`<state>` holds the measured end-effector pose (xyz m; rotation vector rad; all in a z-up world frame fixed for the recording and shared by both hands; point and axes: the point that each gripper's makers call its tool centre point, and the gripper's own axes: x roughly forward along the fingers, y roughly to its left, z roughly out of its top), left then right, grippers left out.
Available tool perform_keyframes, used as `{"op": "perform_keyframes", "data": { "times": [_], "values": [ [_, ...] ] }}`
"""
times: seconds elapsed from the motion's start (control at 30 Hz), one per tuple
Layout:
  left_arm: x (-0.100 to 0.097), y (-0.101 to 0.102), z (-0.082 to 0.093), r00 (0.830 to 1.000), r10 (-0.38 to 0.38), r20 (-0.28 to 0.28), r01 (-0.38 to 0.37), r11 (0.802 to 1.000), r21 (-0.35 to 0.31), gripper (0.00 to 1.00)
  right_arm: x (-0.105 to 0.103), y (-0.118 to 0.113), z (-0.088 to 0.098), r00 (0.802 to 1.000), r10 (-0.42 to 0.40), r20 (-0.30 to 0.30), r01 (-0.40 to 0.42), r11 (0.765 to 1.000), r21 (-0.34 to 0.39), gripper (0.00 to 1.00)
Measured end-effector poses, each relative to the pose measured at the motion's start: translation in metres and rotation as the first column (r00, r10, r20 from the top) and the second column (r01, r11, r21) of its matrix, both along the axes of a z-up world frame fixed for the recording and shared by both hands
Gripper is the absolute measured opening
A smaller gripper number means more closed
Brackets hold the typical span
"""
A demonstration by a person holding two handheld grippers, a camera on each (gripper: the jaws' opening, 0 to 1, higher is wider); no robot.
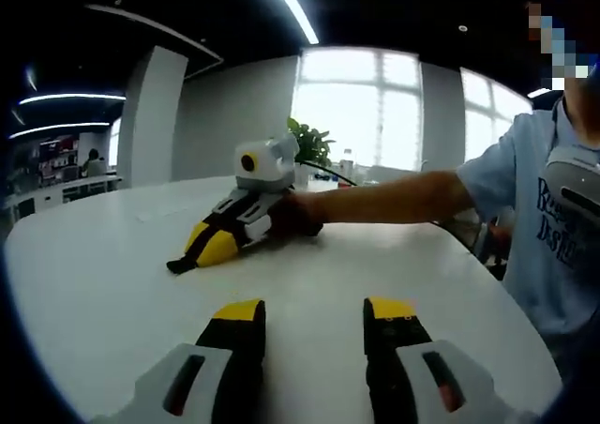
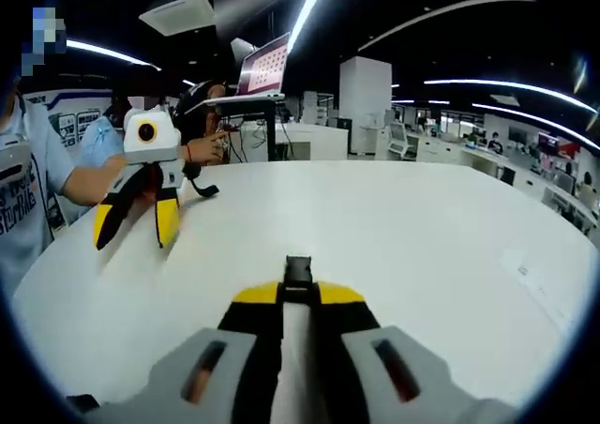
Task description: Snap the two parts of the plastic buckle together until the buckle closes and remains connected.
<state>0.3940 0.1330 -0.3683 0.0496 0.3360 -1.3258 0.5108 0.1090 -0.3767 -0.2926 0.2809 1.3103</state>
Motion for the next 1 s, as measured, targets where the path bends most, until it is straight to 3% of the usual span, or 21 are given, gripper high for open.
{"op": "perform_keyframes", "data": {
  "times": [0.33,0.4,0.6,0.67,0.87,1.0],
  "values": [
    [-0.003,0.001,-0.003,1.0,-0.016,0.008,0.016,1.0,0.02,0.4,0.012,0.008,0.0,1.0,-0.009,-0.005,0.009,1.0,0.008,0.12],
    [-0.003,0.0,-0.004,1.0,-0.017,0.006,0.017,1.0,0.023,0.4,0.034,0.004,0.0,1.0,-0.016,-0.006,0.016,1.0,0.009,0.12],
    [-0.004,-0.001,-0.004,1.0,-0.022,0.007,0.021,0.999,0.028,0.39,0.037,0.003,-0.002,1.0,-0.011,0.004,0.011,1.0,0.008,0.12],
    [-0.005,-0.003,-0.003,1.0,-0.027,-0.001,0.027,0.999,0.021,0.39,0.054,0.0,-0.003,1.0,-0.017,0.007,0.017,1.0,0.008,0.12],
    [-0.007,-0.003,-0.008,1.0,-0.025,0.005,0.025,0.998,0.052,0.38,0.056,0.0,-0.004,1.0,-0.009,0.017,0.009,1.0,0.01,0.12],
    [-0.007,-0.003,-0.007,1.0,-0.022,0.007,0.022,0.998,0.052,0.38,0.068,-0.003,-0.003,1.0,-0.011,0.019,0.011,1.0,0.011,0.12]
  ]
}}
